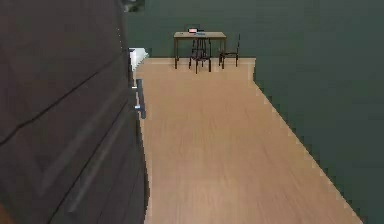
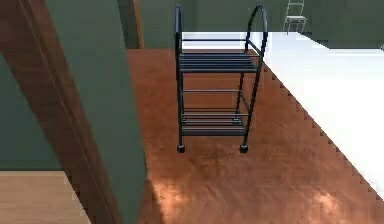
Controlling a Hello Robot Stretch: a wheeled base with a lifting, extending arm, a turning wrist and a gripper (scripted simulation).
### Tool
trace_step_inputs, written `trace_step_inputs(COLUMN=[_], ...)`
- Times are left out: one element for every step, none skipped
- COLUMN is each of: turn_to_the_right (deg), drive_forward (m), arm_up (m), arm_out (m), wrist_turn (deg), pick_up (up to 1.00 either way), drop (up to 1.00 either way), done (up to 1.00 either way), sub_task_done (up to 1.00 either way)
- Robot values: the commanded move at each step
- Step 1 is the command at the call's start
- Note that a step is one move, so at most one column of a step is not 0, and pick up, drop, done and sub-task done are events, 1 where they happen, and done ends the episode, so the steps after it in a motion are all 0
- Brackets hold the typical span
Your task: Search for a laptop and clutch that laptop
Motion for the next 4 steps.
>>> trace_step_inputs(turn_to_the_right=[15.0,0.0,12.0,0.0], drive_forward=[0.0,1.0,0.0,0.05], arm_up=[0.0,0.0,0.0,0.0], arm_out=[0.0,0.0,0.0,0.0], wrist_turn=[0.0,0.0,0.0,0.0], pick_up=[0.0,0.0,0.0,0.0], drop=[0.0,0.0,0.0,0.0], done=[0.0,0.0,0.0,0.0], sub_task_done=[0.0,0.0,0.0,0.0])
